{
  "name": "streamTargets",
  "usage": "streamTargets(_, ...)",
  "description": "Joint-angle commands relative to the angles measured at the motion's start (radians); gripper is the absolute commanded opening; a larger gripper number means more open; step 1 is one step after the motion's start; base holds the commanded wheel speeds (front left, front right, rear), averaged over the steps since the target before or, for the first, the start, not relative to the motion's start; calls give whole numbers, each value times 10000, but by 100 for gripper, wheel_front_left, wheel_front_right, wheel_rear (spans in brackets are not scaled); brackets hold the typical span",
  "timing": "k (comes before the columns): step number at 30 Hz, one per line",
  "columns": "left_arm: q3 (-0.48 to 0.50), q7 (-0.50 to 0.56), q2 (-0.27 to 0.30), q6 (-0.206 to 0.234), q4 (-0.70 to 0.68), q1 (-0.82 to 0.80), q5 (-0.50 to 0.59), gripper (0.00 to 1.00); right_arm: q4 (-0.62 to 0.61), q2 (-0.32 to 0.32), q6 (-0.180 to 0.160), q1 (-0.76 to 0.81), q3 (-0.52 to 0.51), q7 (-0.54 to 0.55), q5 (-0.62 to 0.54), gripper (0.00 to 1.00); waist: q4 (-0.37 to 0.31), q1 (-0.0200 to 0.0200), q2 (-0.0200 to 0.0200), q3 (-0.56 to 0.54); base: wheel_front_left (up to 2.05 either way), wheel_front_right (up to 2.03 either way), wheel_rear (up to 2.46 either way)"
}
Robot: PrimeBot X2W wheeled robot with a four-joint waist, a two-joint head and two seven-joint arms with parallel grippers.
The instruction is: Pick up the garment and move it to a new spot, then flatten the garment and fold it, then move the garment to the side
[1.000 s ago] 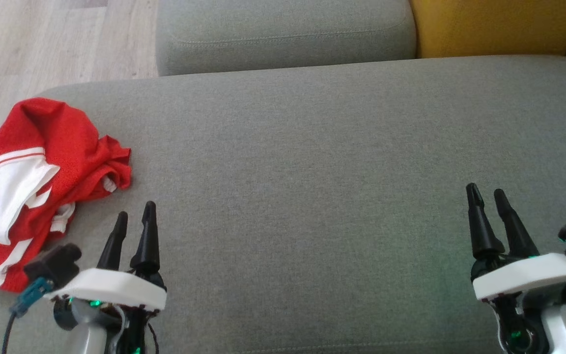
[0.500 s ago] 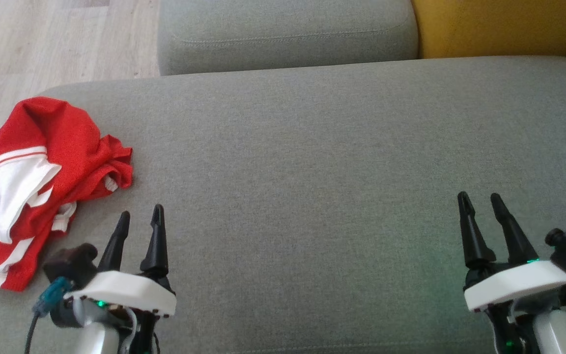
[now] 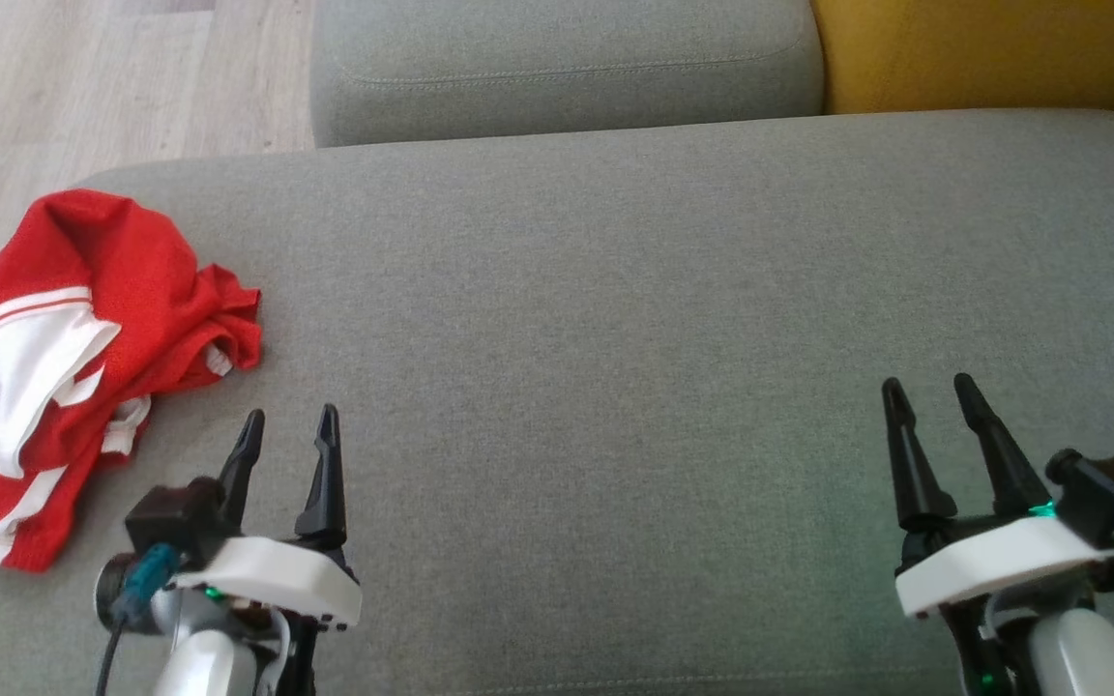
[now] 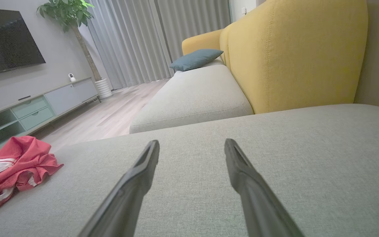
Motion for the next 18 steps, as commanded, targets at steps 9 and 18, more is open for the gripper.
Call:
streamTargets(9,47,-376,223,225,-184,-633,1156,100,-540,126,39,22,170,-331,-1142,100,47,0,-1,-10,0,0,0)
streamTargets(18,-72,-562,211,331,19,-689,1691,100,-586,304,40,88,86,-480,-1649,100,88,0,-1,42,0,0,0)
